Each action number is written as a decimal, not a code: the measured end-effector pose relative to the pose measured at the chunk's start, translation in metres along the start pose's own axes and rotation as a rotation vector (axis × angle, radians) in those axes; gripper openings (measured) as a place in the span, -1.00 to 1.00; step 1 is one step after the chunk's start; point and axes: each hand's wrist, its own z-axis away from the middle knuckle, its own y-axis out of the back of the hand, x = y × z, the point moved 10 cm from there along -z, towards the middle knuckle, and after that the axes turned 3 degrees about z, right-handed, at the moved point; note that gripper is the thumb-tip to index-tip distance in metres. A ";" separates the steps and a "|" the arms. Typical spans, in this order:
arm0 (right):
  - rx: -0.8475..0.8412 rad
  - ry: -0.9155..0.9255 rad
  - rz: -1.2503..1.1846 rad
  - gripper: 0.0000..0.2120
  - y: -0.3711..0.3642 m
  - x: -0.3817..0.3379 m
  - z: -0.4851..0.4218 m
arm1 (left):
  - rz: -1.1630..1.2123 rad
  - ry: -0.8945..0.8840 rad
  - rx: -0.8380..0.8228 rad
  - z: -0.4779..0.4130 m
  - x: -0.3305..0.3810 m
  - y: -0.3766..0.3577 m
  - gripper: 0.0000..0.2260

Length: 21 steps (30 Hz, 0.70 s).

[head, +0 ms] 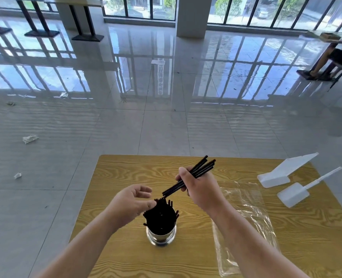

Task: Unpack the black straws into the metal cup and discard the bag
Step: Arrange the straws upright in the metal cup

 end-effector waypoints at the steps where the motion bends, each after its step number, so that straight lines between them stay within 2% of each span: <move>1: -0.020 0.041 0.075 -0.64 -0.003 -0.002 0.001 | -0.190 0.001 0.023 -0.001 -0.005 0.003 -0.56; 3: -0.106 0.070 0.182 -0.62 -0.017 0.001 0.006 | -0.461 0.024 0.005 -0.002 -0.018 0.001 -0.29; 6: -0.280 0.007 0.350 -0.64 -0.048 0.023 0.017 | -0.530 0.094 -0.078 -0.004 -0.042 -0.012 0.07; 9: -0.376 -0.050 0.516 -0.70 -0.065 0.050 0.028 | -0.596 0.119 -0.112 -0.005 -0.059 -0.023 0.22; 13: -0.310 -0.071 0.510 -0.75 -0.057 0.061 0.026 | -0.610 0.044 -0.083 -0.008 -0.063 -0.031 0.06; 19: -0.313 -0.112 0.462 -0.78 -0.062 0.076 0.026 | -0.516 0.008 -0.033 -0.015 -0.056 -0.035 -0.52; 21: -0.322 -0.123 0.452 -0.77 -0.066 0.081 0.028 | -0.508 -0.008 -0.006 -0.017 -0.051 -0.035 -0.60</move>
